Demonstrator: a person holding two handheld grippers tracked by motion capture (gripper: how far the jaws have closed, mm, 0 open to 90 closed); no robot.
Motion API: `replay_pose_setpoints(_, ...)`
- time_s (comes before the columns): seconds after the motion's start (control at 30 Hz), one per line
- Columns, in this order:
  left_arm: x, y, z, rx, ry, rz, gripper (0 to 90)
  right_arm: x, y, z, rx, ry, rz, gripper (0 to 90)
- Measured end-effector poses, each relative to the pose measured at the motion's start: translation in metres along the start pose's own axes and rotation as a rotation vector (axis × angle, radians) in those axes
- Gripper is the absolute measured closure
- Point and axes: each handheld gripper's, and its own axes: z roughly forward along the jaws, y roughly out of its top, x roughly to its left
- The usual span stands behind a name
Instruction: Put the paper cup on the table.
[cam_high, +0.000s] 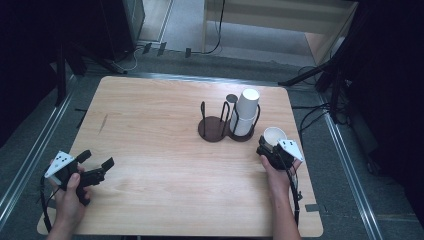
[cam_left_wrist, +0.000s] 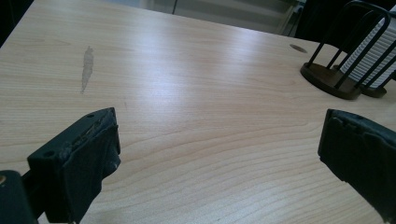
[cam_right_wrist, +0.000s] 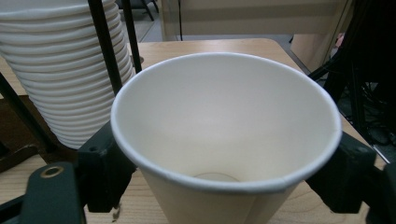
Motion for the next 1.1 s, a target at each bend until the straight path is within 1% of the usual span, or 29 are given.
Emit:
replay_pose_setpoints(0.07,0.0,0.0,0.0,0.001,0.0,0.0,0.0,0.0,0.0,0.0,0.002,0.001,0.002,14.7)
replay_pose_setpoints(0.17,0.0,0.0,0.0,0.0,-0.001,-0.002,0.0,0.0,0.001,-0.002,0.003,0.017,-0.006,10.2)
replay_pose_setpoints(0.23,0.0,0.0,0.0,0.0,-0.002,-0.002,0.0,0.0,0.002,-0.003,0.003,0.031,-0.023,6.2)
replay_pose_setpoints(0.27,0.0,0.0,0.0,0.002,-0.001,-0.002,0.0,0.0,0.003,-0.006,0.005,0.046,-0.025,2.3)
replay_pose_setpoints(0.33,0.0,0.0,0.0,0.002,-0.001,-0.002,0.0,-0.001,0.006,-0.009,0.006,0.062,-0.014,0.0)
replay_pose_setpoints(0.4,0.0,0.0,0.0,0.002,0.0,0.0,0.0,-0.001,0.007,-0.011,0.006,0.071,-0.01,0.0)
replay_pose_setpoints(0.43,0.0,0.0,0.0,0.002,0.0,0.0,0.0,-0.003,0.009,-0.015,0.004,0.095,-0.007,0.0)
replay_pose_setpoints(0.5,0.0,0.0,0.0,0.003,-0.001,0.0,0.0,-0.003,0.009,-0.016,0.001,0.099,-0.008,0.0)
replay_pose_setpoints(0.6,0.0,0.0,0.001,0.002,-0.002,-0.001,0.0,-0.004,0.012,-0.023,-0.006,0.116,-0.02,0.0)
replay_pose_setpoints(0.73,0.0,0.0,0.001,0.003,-0.001,-0.001,0.0,-0.003,0.018,-0.037,-0.023,0.136,-0.028,0.0)
replay_pose_setpoints(0.8,0.0,0.0,0.001,0.003,-0.001,-0.001,0.0,-0.003,0.019,-0.041,-0.027,0.14,-0.031,0.0)
replay_pose_setpoints(0.83,0.0,0.0,0.0,0.003,-0.001,0.0,0.0,-0.004,0.021,-0.047,-0.038,0.149,-0.036,0.0)
replay_pose_setpoints(0.87,0.0,0.0,0.0,0.002,-0.001,0.0,0.0,-0.004,0.021,-0.047,-0.038,0.149,-0.036,0.0)
replay_pose_setpoints(0.9,0.0,0.0,0.001,0.002,-0.001,0.0,0.0,-0.004,0.024,-0.054,-0.049,0.16,-0.04,0.0)
replay_pose_setpoints(0.97,0.0,0.0,0.001,0.002,-0.001,0.001,0.0,-0.004,0.025,-0.057,-0.054,0.162,-0.039,0.0)
replay_pose_setpoints(1.1,-0.001,0.0,0.001,0.003,0.001,0.001,0.0,-0.004,0.028,-0.071,-0.074,0.175,-0.045,0.0)
